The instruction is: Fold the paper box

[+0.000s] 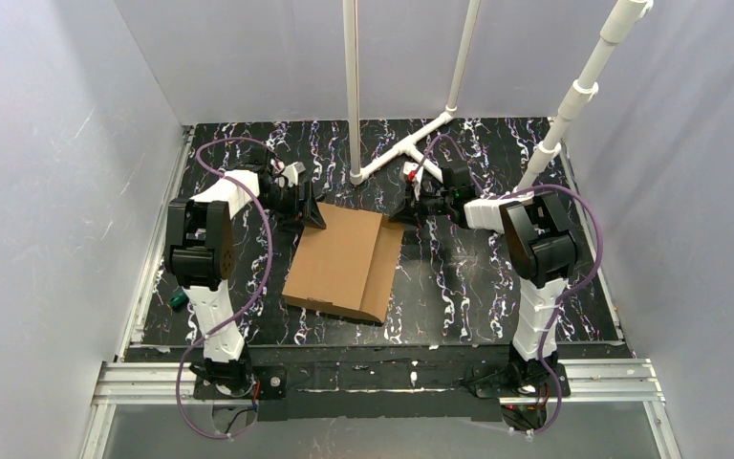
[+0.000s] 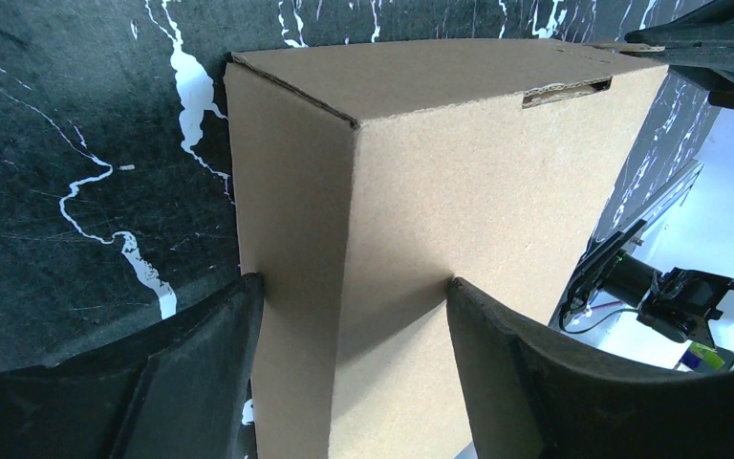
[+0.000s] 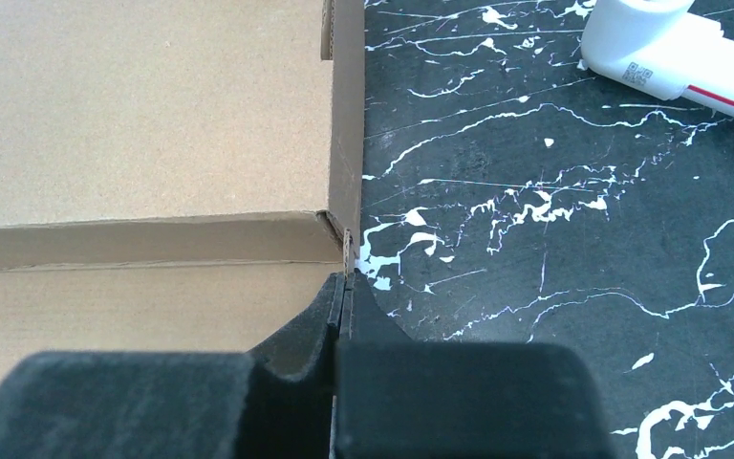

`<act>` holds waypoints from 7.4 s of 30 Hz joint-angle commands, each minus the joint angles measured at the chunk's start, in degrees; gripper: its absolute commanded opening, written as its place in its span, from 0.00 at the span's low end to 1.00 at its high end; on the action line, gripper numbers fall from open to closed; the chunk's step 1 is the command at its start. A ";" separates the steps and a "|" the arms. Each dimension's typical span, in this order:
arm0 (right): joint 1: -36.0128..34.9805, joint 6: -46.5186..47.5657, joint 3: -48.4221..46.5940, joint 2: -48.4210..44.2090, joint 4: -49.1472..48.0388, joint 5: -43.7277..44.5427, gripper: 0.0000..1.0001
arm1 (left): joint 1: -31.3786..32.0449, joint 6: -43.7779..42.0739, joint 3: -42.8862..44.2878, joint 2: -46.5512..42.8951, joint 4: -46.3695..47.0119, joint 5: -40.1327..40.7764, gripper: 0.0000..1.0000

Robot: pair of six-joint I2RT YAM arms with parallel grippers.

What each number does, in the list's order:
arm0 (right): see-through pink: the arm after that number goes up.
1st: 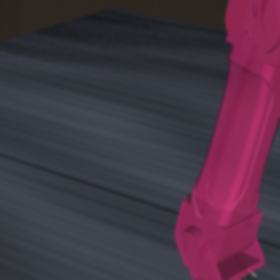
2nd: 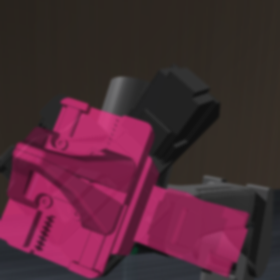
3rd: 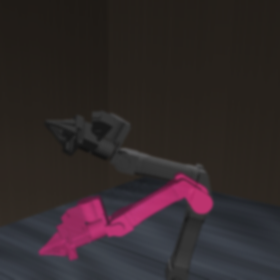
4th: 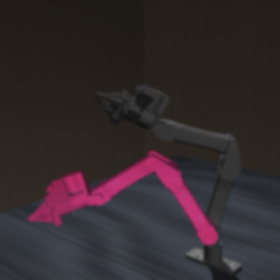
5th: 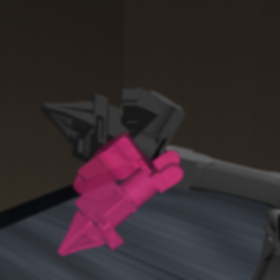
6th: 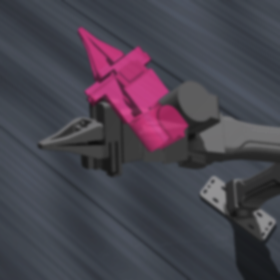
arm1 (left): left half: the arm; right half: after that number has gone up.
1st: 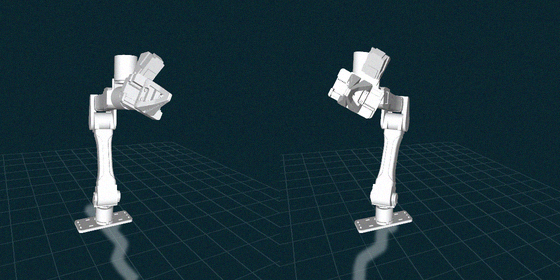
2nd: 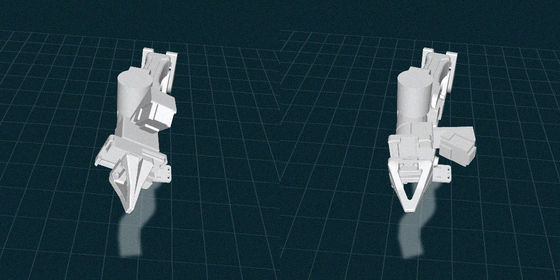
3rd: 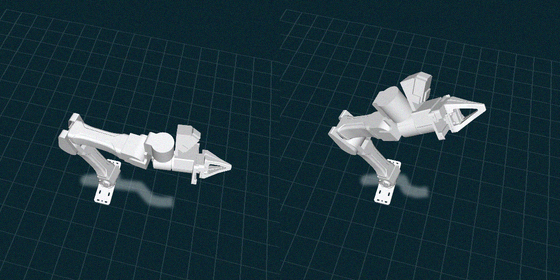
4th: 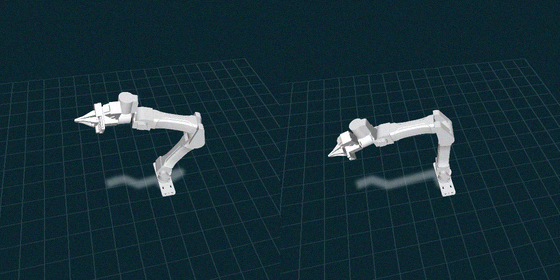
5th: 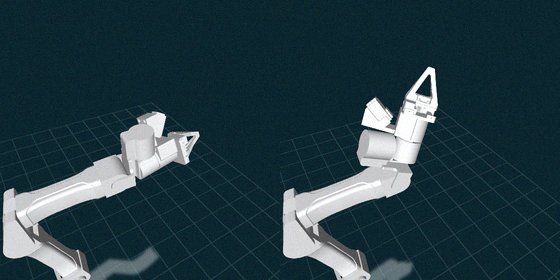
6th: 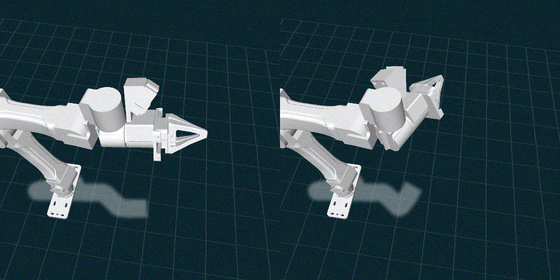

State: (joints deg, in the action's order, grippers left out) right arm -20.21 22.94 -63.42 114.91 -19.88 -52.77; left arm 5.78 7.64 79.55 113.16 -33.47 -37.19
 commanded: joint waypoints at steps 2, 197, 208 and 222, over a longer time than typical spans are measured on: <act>0.28 0.71 0.51 -1.79 0.89 -0.27 0.01 | -0.73 -0.91 -0.06 1.34 -0.98 1.78 0.67; -5.39 -42.19 5.34 -9.40 10.48 25.97 0.01 | 0.04 1.34 4.23 3.27 -3.05 -2.29 0.66; -10.52 -37.43 1.58 -9.96 13.04 28.27 0.01 | 0.96 2.02 3.88 3.24 -2.56 -2.93 0.65; -12.75 -31.46 -8.40 -4.92 19.73 29.57 0.01 | 1.95 7.33 1.07 2.52 0.55 -1.23 0.65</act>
State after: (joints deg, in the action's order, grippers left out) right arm -31.20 -10.66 -65.43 108.14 1.80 -21.12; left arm 5.48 12.51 83.37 117.40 -32.99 -40.51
